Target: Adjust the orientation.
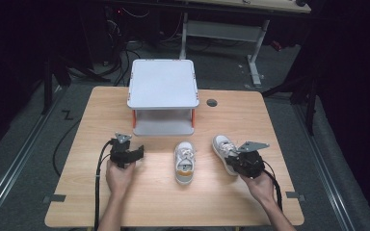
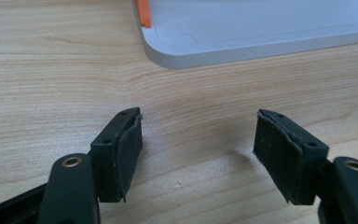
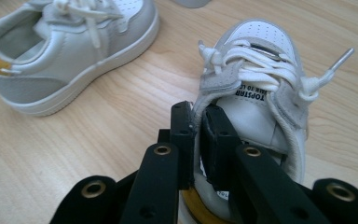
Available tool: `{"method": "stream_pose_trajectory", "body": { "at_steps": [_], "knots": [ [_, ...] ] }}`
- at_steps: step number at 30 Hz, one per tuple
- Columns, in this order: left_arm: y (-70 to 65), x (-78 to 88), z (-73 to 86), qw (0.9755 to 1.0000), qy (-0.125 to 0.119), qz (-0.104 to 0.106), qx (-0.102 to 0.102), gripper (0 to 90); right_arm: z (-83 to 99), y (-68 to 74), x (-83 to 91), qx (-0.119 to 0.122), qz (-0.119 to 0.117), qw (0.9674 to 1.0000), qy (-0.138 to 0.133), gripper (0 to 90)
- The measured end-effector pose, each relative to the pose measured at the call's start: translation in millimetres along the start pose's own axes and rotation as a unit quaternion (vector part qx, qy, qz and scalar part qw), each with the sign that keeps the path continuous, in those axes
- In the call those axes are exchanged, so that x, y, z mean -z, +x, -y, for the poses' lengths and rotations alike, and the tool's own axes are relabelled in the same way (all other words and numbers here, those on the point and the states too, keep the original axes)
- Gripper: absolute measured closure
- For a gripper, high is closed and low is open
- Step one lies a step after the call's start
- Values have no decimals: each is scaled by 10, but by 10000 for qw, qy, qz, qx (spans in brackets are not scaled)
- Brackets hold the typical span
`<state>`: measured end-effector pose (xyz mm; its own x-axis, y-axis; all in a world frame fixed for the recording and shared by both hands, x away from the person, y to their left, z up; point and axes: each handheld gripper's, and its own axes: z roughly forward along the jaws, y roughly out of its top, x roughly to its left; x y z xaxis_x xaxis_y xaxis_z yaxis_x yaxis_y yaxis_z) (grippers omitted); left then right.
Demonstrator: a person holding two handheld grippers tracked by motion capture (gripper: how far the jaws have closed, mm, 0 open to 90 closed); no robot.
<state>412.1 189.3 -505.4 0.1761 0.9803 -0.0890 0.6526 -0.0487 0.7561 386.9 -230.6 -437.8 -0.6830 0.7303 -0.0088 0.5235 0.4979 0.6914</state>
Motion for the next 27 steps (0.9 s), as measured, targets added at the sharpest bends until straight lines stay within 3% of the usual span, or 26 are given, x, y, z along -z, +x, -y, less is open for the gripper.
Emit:
{"method": "stream_pose_trajectory", "body": {
  "at_steps": [7, 16, 27],
  "knots": [
    [0, 0, 0, 10000, -2, 1, 5, 326, -26, 194, -49, 161, -144, 9997, 60, 838],
    [-1, -1, 0, 10000, -6, 0, 20, 326, -87, 325, -129, 205, -249, 9995, 59, 836],
    [1, -1, -1, 10000, -3, -5, 5, 326, -254, 476, -335, -10, -221, 9996, 196, 828]
  ]
}}
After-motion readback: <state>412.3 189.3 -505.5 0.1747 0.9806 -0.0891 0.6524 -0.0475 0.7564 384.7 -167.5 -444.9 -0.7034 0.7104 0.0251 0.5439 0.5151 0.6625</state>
